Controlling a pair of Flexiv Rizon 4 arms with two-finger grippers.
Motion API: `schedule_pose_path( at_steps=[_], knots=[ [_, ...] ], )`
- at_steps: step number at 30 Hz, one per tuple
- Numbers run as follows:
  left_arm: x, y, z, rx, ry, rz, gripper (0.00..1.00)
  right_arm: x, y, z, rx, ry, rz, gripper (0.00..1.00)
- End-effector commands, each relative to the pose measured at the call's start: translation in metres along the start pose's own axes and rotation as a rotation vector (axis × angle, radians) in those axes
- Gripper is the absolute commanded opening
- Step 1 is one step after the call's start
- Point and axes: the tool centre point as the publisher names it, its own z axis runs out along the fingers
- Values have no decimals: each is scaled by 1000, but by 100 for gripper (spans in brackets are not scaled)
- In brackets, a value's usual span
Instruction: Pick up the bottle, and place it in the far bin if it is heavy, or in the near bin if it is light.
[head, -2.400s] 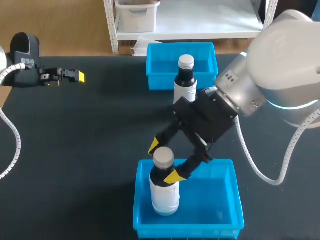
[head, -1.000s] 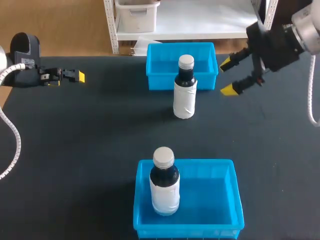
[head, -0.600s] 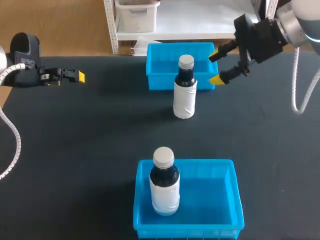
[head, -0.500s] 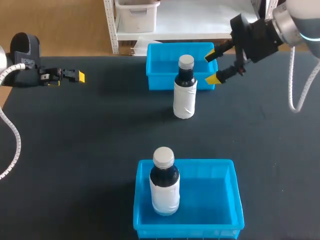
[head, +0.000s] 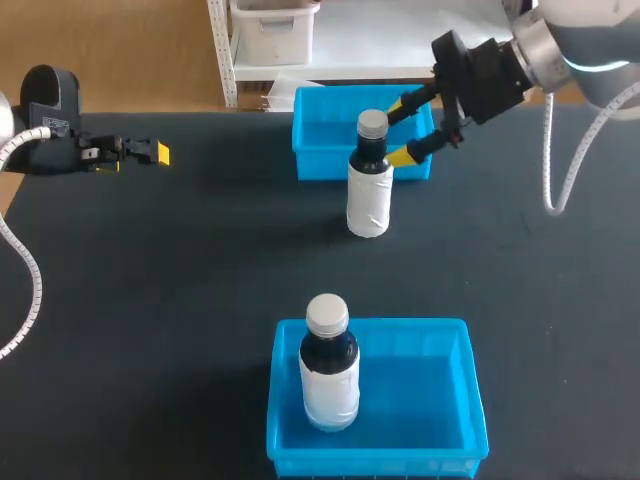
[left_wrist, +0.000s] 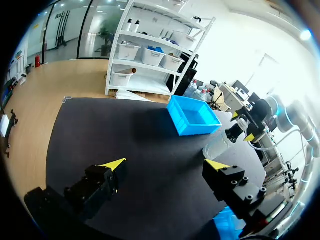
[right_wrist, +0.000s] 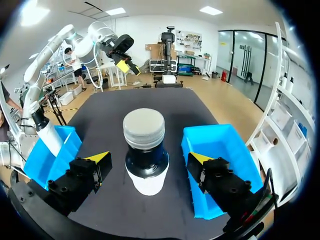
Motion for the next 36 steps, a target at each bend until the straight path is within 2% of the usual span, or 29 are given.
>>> schedule_pose_path(
  at_steps=[1, 15, 32, 33, 36],
  knots=[
    [0, 0, 0, 0, 0, 0, 100, -3, -2, 4, -11, -5, -4, 100],
    [0, 0, 0, 0, 0, 0, 100, -14, 3, 20, -18, -16, -6, 100],
    [0, 0, 0, 0, 0, 0, 100, -13, 3, 28, -22, -20, 5, 100],
    [0, 0, 0, 0, 0, 0, 100, -12, 4, 29, -22, -20, 5, 98],
    [0, 0, 0, 0, 0, 0, 100, -11, 4, 30, -24, -19, 7, 70]
  ],
)
